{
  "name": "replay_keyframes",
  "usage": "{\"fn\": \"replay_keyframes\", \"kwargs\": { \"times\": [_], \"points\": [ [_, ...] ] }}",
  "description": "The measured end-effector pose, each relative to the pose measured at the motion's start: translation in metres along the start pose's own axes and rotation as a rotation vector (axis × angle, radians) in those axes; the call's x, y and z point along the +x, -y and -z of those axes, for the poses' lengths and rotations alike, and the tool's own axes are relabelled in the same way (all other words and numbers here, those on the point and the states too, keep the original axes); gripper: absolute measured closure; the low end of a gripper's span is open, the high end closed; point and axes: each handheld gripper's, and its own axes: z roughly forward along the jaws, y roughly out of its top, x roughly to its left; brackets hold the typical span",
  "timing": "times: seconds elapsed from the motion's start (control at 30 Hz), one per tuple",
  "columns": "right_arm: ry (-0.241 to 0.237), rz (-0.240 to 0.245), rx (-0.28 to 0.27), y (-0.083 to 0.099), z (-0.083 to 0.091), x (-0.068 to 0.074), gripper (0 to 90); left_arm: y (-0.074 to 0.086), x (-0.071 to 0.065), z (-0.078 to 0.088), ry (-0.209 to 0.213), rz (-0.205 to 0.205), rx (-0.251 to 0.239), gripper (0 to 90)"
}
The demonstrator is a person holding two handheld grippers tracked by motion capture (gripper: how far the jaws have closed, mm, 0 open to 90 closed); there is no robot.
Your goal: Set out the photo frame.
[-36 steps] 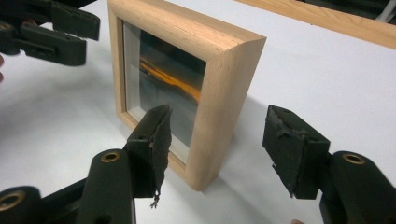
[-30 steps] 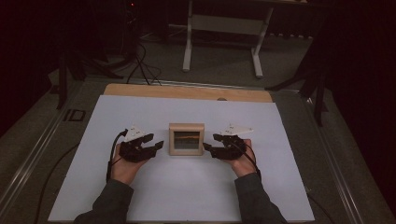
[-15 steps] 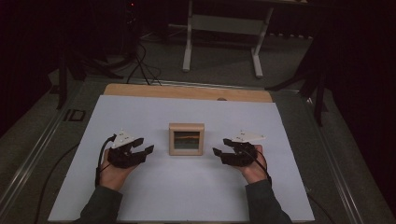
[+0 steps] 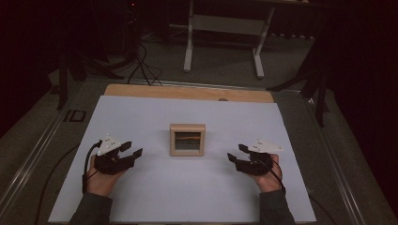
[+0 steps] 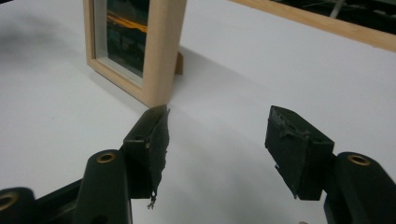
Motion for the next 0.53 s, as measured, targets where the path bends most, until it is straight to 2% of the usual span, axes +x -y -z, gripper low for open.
{"fn": "replay_keyframes", "kwargs": {
  "times": [0.27, 0.53],
  "points": [
    [0.039, -0.026, -0.056, 0.022, 0.030, -0.011, 38.9, 0.010, 0.005, 0.016, -0.007, 0.028, -0.017, 46.1],
    [0.090, -0.058, -0.068, 0.042, 0.048, -0.019, 38.2, 0.021, 0.012, 0.027, -0.025, 0.045, -0.025, 46.0]
  ]
}}
